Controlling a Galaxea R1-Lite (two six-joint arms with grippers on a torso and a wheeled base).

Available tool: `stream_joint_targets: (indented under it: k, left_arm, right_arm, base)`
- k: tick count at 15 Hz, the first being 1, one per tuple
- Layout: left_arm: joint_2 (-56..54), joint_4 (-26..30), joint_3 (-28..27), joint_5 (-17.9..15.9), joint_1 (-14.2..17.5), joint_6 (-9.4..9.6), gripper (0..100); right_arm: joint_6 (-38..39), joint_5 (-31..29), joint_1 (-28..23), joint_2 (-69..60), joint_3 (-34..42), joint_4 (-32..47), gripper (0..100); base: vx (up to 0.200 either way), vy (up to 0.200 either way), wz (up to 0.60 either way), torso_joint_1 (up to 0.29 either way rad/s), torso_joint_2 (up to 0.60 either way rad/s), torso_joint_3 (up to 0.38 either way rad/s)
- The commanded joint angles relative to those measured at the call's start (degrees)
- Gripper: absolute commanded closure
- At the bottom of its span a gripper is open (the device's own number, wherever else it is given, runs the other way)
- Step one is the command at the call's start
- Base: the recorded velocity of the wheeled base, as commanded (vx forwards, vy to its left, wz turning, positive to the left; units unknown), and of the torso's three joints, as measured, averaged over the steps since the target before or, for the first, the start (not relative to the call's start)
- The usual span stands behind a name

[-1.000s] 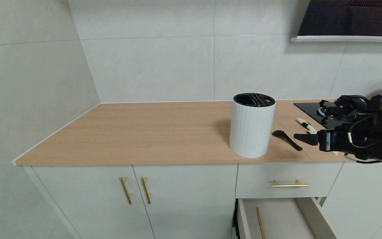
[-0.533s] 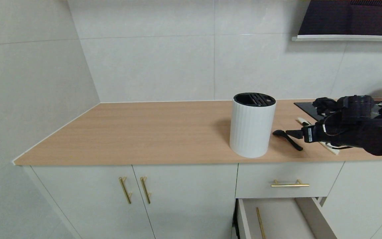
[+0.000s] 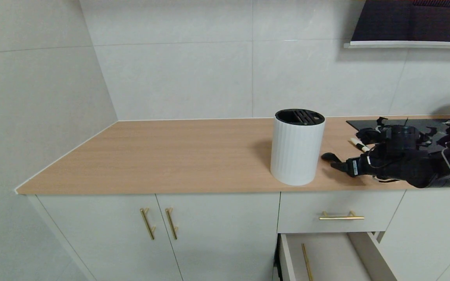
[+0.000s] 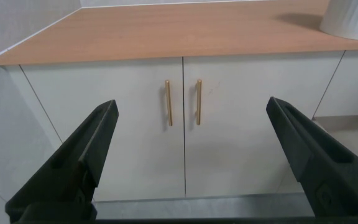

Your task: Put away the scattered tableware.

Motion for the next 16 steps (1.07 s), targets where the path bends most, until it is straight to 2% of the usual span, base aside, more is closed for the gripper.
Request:
stream_joint_targets:
  k: [1, 8, 9, 16]
  left_arm:
    - [0.0, 0.0, 0.0, 0.05, 0.01, 0.0, 0]
    - [0.0, 0.0, 0.0, -0.03, 0.01, 0.0, 0]
    - [0.0, 0.0, 0.0, -0.03, 0.01, 0.0, 0]
    - [0.0, 0.0, 0.0, 0.05, 0.01, 0.0, 0]
  right_arm:
    - [-0.01, -0.01, -0.35, 2.13, -0.87, -0.01, 0]
    - [-0.01, -0.1, -0.44, 3.71, -1.92, -0.01, 0]
    - [-0.01, -0.1, -0.44, 3.8, -1.92, -0.01, 100]
    - [0.17, -0.19, -0.44, 4.41, -2.71, 0.08, 100]
  base:
    - [0.0, 0.0, 0.0, 0.0, 0.0, 0.0]
    - [0.0, 0.0, 0.0, 0.0, 0.0, 0.0]
    - [0.0, 0.0, 0.0, 0.0, 0.0, 0.0]
    - [0.0, 0.0, 0.0, 0.0, 0.0, 0.0]
